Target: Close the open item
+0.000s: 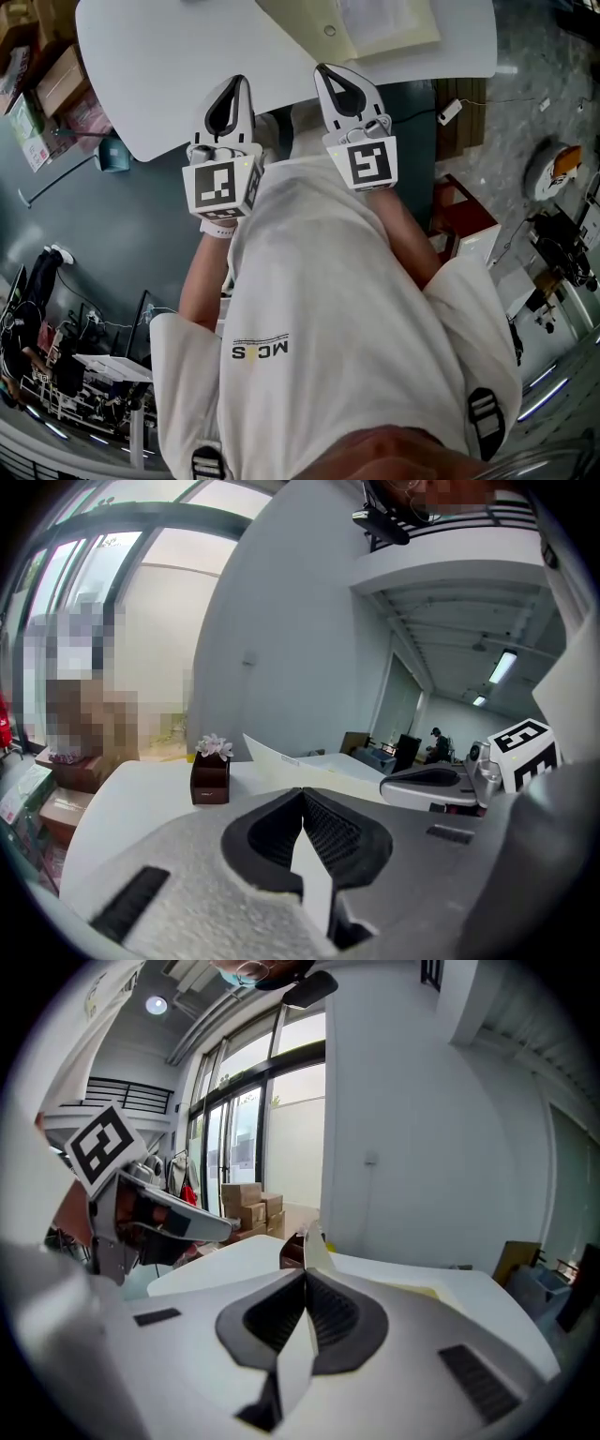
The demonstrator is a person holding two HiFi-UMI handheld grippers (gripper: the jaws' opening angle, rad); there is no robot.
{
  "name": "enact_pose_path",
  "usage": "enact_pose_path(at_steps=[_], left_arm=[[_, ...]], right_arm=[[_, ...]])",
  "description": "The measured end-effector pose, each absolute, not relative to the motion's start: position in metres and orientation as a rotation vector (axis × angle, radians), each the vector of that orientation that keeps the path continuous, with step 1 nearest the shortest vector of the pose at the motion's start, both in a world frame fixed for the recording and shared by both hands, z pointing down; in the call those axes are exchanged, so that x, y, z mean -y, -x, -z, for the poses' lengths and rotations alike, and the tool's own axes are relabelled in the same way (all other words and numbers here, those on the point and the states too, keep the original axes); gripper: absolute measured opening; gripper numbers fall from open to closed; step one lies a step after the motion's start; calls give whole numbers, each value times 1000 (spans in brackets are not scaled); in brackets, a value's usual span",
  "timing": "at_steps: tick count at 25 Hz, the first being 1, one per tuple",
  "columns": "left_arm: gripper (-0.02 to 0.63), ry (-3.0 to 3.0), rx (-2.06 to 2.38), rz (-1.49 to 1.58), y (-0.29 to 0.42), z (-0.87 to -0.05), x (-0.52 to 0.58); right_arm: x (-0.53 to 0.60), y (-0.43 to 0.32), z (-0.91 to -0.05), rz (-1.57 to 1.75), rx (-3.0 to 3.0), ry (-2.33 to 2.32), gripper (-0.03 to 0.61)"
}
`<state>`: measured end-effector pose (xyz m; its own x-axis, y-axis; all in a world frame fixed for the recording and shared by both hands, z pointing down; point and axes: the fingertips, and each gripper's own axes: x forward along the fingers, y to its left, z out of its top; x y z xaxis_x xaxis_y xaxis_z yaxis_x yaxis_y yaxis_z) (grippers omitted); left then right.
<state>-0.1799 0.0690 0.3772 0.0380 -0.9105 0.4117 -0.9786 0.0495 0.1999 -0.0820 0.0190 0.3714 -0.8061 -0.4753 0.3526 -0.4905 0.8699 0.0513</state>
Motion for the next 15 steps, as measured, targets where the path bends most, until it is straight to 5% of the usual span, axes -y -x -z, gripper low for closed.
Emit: enact_pose_path(at_steps=[15], left_arm=[[26,-2009,1860,-216,136,-359,2]], right_arm=[[62,6,-362,-265,2657,-987,17]])
